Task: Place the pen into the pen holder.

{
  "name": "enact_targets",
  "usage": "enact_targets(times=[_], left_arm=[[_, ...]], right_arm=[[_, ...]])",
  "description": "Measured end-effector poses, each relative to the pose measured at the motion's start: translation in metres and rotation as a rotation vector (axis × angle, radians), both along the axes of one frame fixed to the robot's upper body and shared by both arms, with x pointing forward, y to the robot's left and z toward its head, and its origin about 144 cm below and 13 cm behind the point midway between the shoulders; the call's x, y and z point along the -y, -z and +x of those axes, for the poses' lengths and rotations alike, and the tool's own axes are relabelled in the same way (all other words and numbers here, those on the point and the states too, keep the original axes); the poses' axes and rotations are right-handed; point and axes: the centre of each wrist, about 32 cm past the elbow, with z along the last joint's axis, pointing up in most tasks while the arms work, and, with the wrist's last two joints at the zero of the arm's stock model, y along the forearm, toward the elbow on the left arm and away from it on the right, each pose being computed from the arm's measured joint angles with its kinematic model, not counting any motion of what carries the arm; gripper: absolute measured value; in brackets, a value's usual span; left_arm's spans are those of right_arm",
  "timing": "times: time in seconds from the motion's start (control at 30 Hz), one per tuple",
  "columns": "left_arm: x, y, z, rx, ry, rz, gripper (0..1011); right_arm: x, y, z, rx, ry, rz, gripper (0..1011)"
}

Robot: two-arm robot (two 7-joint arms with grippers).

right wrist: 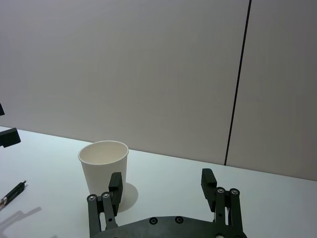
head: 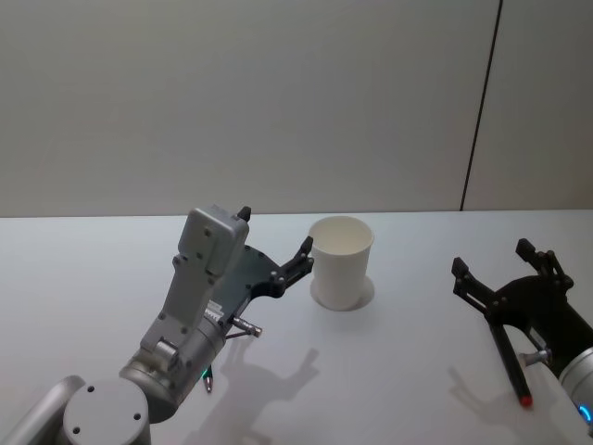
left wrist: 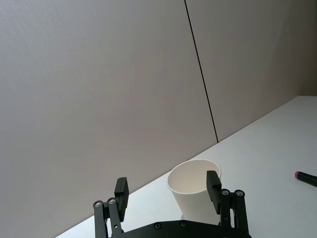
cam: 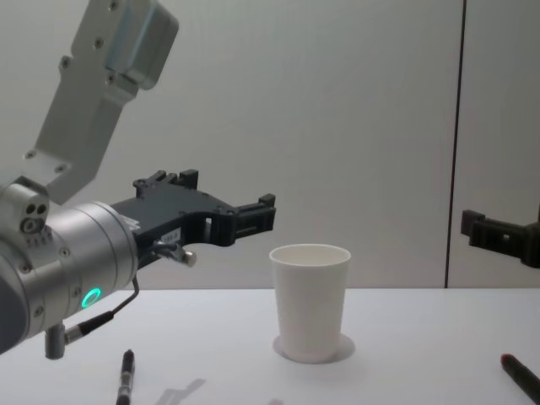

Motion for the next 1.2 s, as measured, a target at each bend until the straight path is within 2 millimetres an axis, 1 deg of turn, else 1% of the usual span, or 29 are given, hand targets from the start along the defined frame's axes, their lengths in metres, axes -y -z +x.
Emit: enact_targets(times=[1.2], left_arm=[[0.0,0.0,0.0,0.0,0.0,0.0,1004]], right_arm=[[0.0,0.0,0.0,0.0,0.0,0.0,1002]])
